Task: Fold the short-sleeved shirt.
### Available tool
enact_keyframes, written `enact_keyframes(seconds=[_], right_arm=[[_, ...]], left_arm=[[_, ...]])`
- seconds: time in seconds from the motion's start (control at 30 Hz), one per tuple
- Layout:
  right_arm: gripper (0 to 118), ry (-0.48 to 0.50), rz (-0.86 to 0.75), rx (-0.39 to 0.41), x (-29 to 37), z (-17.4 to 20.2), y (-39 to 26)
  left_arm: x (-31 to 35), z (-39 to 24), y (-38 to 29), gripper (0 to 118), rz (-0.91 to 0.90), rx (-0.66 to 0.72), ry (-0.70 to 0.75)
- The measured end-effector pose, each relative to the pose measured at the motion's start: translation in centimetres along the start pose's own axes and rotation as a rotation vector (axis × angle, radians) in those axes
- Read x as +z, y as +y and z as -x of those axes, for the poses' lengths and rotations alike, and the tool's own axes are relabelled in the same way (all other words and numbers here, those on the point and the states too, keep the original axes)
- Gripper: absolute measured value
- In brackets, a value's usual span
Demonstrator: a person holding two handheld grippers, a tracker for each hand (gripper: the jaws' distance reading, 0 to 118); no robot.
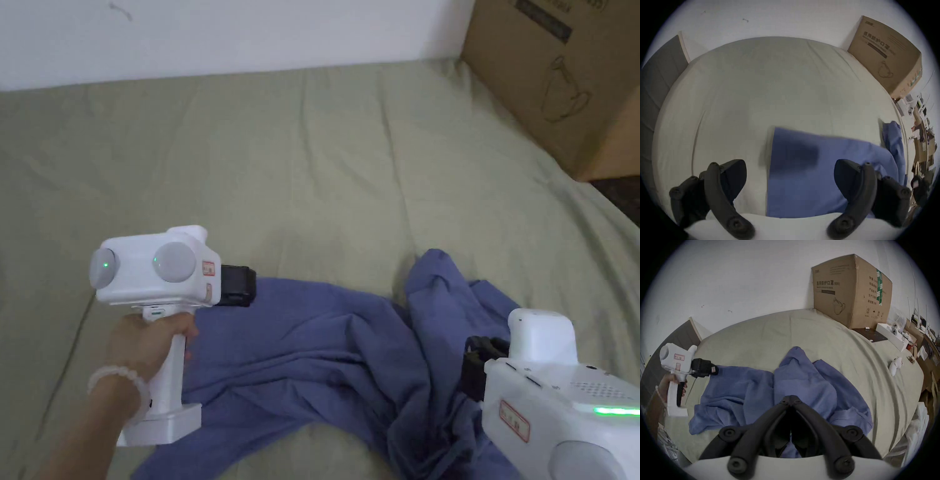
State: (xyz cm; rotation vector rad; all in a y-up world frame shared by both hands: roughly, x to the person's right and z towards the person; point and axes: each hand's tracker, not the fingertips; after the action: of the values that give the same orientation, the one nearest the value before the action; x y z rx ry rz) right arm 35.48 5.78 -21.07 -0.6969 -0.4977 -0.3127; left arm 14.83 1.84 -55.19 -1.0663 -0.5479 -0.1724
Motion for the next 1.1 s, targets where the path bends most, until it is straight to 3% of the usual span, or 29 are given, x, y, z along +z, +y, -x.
enact_keyframes(seconds=[0.03,0.07,0.17,0.23,0.3,0.43,0.53,0.57,0.67,0.87,0.97,1.1], right_arm=[[0,-0.002,0.003,-0.006,-0.2,-0.4,-0.1],[0,-0.011,0.014,-0.012,-0.5,-0.8,-0.3],[0,-0.033,0.039,-0.034,-1.2,-1.8,-0.7],[0,-0.04,0.044,-0.053,-1.3,-2.4,-1.0],[0,-0.041,0.051,-0.067,-1.2,-2.9,-1.2],[0,-0.049,0.032,-0.087,0.2,-4.0,-0.9],[19,-0.087,0.007,-0.127,1.0,-5.8,-0.2],[19,-0.119,-0.003,-0.123,1.4,-6.5,0.0],[104,-0.154,0.016,-0.133,1.7,-9.2,0.6],[106,-0.272,0.119,-0.233,0.2,-14.9,-0.3],[86,-0.26,0.223,-0.249,-1.9,-16.0,-1.7],[81,-0.208,0.319,-0.21,-5.2,-15.3,-3.5]], left_arm=[[-0.9,0.0,0.3,102,0.006,0.0,-0.003],[-2.1,0.0,0.4,86,0.037,-0.005,-0.02],[-2.7,-0.7,-0.2,81,0.046,-0.038,0.011],[-1.7,-1.2,-0.2,53,0.022,-0.048,0.043],[-1.5,-1.2,0.1,5,0.005,-0.008,0.096],[-0.6,-0.7,0.1,4,0.013,0.005,0.093],[0.7,-0.6,-0.1,4,0.0,0.02,0.078],[1.2,-0.7,-0.1,4,-0.006,0.019,0.074],[2.5,-0.9,-0.1,4,-0.014,-0.032,0.065],[4.0,-1.2,0.0,4,-0.051,-0.053,0.08],[4.1,-1.5,-0.2,4,-0.053,-0.08,0.09],[3.8,-1.7,-0.4,4,-0.045,-0.105,0.095]])
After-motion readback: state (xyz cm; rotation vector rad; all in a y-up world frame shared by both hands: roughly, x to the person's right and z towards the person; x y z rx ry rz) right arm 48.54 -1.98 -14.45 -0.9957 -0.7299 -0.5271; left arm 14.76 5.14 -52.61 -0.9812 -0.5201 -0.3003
